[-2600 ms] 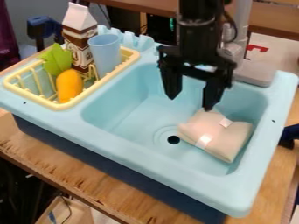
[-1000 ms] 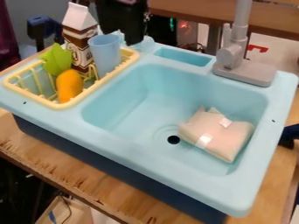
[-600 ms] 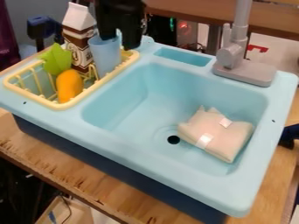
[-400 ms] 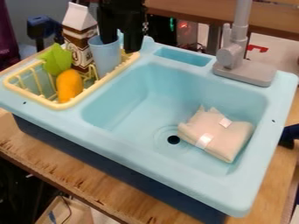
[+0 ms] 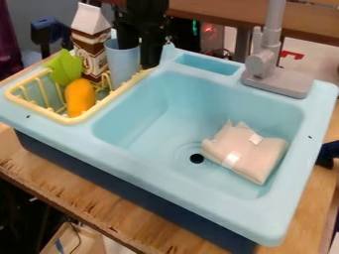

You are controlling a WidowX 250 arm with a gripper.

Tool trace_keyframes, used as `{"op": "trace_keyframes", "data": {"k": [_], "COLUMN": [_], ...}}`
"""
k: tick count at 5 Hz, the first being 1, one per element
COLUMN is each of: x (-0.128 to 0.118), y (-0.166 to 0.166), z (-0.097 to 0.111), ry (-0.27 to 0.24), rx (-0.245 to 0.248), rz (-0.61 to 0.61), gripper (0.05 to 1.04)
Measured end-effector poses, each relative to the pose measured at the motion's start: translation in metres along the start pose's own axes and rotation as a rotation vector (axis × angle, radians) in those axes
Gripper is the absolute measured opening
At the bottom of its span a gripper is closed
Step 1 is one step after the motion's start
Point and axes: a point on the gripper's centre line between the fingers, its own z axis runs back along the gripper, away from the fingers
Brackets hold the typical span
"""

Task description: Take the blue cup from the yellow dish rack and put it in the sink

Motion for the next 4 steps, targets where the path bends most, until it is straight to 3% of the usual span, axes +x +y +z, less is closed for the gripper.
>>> {"op": "trace_keyframes", "data": {"k": [1,2,3,4], "x": [-0.001,-0.003,-0.005,-0.008], "y": [0.003,0.004,0.004,0.002], "z": [-0.002,-0.002,0.0,0.017], "ry": [-0.002,0.006,0.01,-0.032], "rx": [-0.008,-0.011,-0.013,0.006], "rz": [0.019,0.034,0.041,0.044], "gripper": [0.403,0.206,0.105,0.092]}}
